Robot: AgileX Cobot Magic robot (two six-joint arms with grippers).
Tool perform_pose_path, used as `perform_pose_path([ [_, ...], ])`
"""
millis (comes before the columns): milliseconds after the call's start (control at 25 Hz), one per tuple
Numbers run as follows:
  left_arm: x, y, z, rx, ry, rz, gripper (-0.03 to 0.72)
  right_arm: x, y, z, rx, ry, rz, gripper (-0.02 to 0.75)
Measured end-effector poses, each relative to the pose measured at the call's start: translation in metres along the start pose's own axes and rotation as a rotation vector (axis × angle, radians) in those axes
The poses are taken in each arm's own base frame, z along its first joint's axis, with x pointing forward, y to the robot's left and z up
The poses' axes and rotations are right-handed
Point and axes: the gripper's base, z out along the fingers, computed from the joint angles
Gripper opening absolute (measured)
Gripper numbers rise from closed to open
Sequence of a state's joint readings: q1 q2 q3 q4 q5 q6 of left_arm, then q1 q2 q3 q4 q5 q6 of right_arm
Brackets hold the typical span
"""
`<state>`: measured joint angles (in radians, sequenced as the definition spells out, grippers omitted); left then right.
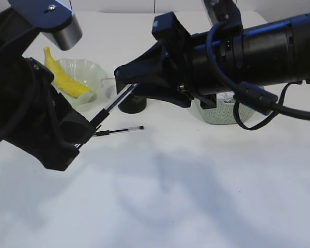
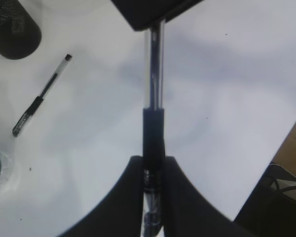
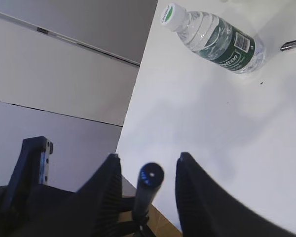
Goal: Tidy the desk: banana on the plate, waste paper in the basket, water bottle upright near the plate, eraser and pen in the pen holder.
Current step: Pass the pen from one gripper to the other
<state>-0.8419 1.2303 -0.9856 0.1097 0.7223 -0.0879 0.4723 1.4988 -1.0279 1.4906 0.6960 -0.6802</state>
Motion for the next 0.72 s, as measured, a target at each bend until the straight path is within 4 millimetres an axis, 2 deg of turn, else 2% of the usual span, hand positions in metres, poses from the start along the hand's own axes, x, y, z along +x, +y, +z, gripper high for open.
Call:
perform_pose_path([
  [280, 0.0000, 0.0001, 0.0000, -0.002, 0.000, 0.002, 0.038, 0.0005, -0.0010, 0.0000, 0.011, 0.006, -0.015, 0.143],
  [720, 0.0000, 0.0002, 0.0000, -0.002, 0.000, 0.000, 0.038, 0.0002, -0.0012, 0.0004, 0.017, -0.001, -0.015, 0.124],
])
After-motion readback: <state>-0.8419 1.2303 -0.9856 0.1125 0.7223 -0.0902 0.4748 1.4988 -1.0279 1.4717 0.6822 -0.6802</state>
